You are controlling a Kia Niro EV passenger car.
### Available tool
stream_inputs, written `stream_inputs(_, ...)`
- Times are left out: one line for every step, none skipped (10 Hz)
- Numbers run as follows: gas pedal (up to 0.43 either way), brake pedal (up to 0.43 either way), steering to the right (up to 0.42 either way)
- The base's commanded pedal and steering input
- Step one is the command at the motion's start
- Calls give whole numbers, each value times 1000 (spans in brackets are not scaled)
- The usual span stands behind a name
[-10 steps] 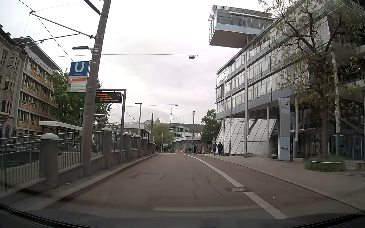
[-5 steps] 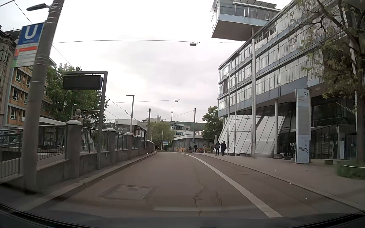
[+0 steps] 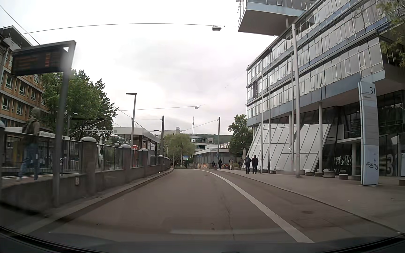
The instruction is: Follow the waypoints while adhering to traffic rules and regulations
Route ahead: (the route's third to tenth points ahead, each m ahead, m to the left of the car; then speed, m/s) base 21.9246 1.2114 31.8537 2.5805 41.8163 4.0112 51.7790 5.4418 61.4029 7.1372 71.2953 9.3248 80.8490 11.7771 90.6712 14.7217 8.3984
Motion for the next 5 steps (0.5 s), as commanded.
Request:
stream_inputs(299, 0, -16)
stream_inputs(287, 0, -16)
stream_inputs(280, 0, -17)
stream_inputs(268, 0, -17)
stream_inputs(240, 0, -17)
